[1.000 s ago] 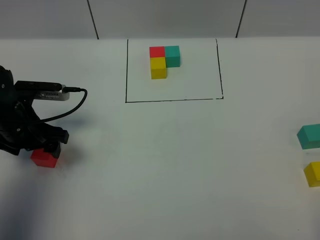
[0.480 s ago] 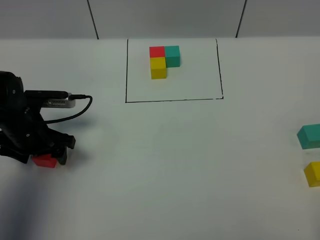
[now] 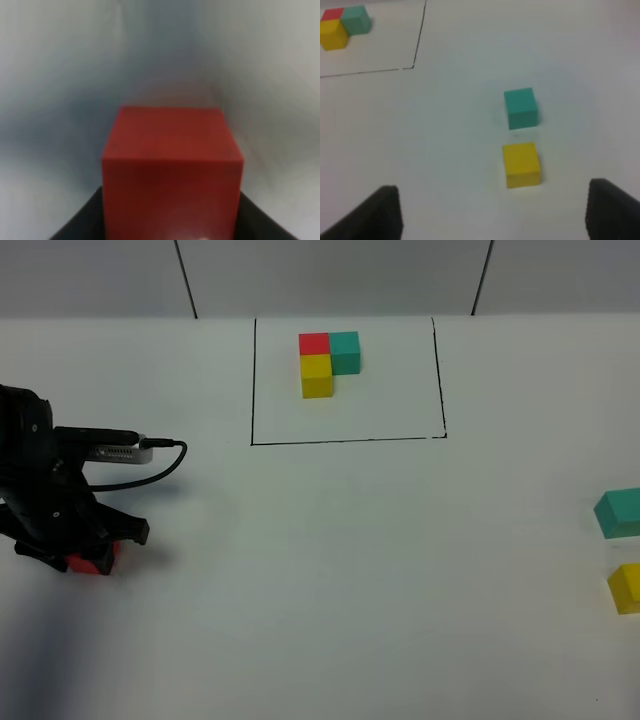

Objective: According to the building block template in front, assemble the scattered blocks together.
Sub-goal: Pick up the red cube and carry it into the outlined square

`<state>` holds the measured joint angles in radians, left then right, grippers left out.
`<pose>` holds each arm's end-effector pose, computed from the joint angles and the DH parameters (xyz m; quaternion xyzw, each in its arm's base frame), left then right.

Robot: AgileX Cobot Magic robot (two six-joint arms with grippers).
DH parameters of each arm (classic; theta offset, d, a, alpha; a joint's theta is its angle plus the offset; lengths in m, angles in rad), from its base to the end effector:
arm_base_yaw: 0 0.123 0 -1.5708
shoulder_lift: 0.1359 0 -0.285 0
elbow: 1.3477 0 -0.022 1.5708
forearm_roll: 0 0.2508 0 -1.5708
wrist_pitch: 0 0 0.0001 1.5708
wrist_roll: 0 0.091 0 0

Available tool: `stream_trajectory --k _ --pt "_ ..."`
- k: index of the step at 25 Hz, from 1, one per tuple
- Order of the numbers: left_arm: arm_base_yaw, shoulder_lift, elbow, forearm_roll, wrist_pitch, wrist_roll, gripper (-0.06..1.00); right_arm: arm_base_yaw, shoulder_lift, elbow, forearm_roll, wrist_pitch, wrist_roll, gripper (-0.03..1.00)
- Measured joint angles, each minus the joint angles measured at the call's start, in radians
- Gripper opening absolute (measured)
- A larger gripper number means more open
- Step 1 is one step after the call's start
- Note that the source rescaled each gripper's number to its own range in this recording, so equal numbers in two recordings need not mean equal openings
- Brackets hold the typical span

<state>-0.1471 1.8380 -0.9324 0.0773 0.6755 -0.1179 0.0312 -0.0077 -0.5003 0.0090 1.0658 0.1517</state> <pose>0.3036 -0.0405 0.1265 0.0438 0.9980 0.0200 0.0414 -0.0063 0.0005 0.2769 0.0511 0.8509 0.0522 0.5202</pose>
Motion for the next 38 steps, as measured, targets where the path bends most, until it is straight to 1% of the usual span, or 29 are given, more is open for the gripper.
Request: stream_trajectory --k 2,4,6,8,10,13,15,18,23,27,30,33,38 --pt "0.0 0.0 -0.024 0.007 0.035 0.012 0.01 0.0 0.0 0.0 0.0 0.0 0.0 0.56" --pt "-0.007 0.0 -0.071 0.008 0.074 0.051 0.01 0.0 0.0 0.0 0.0 0.0 0.0 0.56" --pt "-0.03 0.001 -0.139 0.013 0.128 0.137 0.01 0.0 0.0 0.0 0.0 0.0 0.0 0.56" --pt "-0.069 0.001 -0.209 0.025 0.184 0.248 0.01 0.0 0.0 0.0 0.0 0.0 0.0 0.56" --pt "-0.125 0.001 -0.285 0.032 0.233 0.37 0.01 0.0 0.0 0.0 0.0 0.0 0.0 0.56" --pt "-0.21 0.012 -0.396 0.032 0.255 0.49 0.01 0.0 0.0 0.0 0.0 0.0 0.0 0.56" --pt "-0.258 0.044 -0.487 0.031 0.281 0.544 0.01 0.0 0.0 0.0 0.0 0.0 0.0 0.56" --pt "-0.31 0.135 -0.653 0.032 0.366 0.631 0.01 0.0 0.0 0.0 0.0 0.0 0.0 0.56" --pt "-0.389 0.335 -0.917 0.075 0.503 0.725 0.01 0.0 0.0 0.0 0.0 0.0 0.0 0.56" --pt "-0.449 0.49 -1.13 0.083 0.512 0.846 0.01 0.0 0.0 0.0 0.0 0.0 0.0 0.56" --pt "-0.478 0.581 -1.247 0.084 0.512 0.9 0.01 0.0 0.0 0.0 0.0 0.0 0.0 0.56" --pt "-0.494 0.638 -1.297 0.084 0.512 0.931 0.01 0.0 0.0 0.0 0.0 0.0 0.0 0.56" --pt "-0.499 0.671 -1.303 0.08 0.512 0.942 0.01 0.0 0.0 0.0 0.0 0.0 0.0 0.56"
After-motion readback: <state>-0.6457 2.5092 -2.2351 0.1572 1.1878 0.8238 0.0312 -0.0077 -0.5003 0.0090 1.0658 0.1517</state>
